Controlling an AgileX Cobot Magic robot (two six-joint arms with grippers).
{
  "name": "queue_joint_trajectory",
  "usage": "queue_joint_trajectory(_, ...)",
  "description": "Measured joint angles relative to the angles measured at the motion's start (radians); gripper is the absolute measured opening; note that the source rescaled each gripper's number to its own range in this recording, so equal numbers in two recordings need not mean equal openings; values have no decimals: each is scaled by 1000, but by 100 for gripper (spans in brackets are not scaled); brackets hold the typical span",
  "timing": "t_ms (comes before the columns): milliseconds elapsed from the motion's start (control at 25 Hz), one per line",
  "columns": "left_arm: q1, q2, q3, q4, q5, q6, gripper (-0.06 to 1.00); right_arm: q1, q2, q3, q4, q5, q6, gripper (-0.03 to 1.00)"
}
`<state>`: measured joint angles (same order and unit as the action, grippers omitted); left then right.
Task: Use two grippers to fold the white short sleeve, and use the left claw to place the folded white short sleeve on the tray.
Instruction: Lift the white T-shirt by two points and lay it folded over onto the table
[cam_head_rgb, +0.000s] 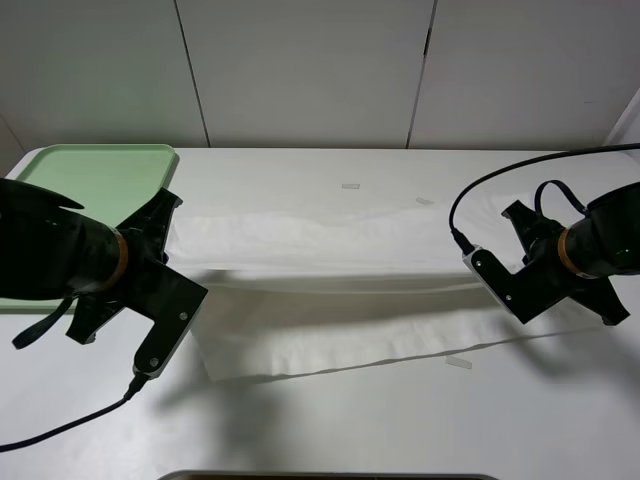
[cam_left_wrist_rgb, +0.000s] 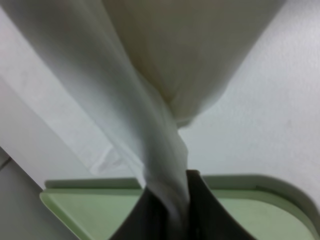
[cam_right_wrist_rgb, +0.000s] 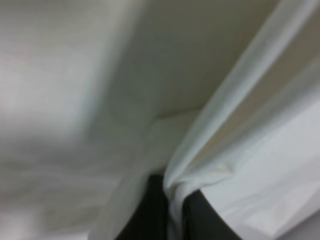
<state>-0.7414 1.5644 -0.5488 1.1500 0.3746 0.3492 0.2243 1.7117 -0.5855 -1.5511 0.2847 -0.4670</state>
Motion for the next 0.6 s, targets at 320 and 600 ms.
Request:
queue_joint_trajectory(320,-15,0,1,-70,-13,0,0,0,-58,99,29,-9,-7,0)
queue_joint_trajectory(600,-138,-1,7,-208,35,3,51,0,-102,110,196,-39,-7,38)
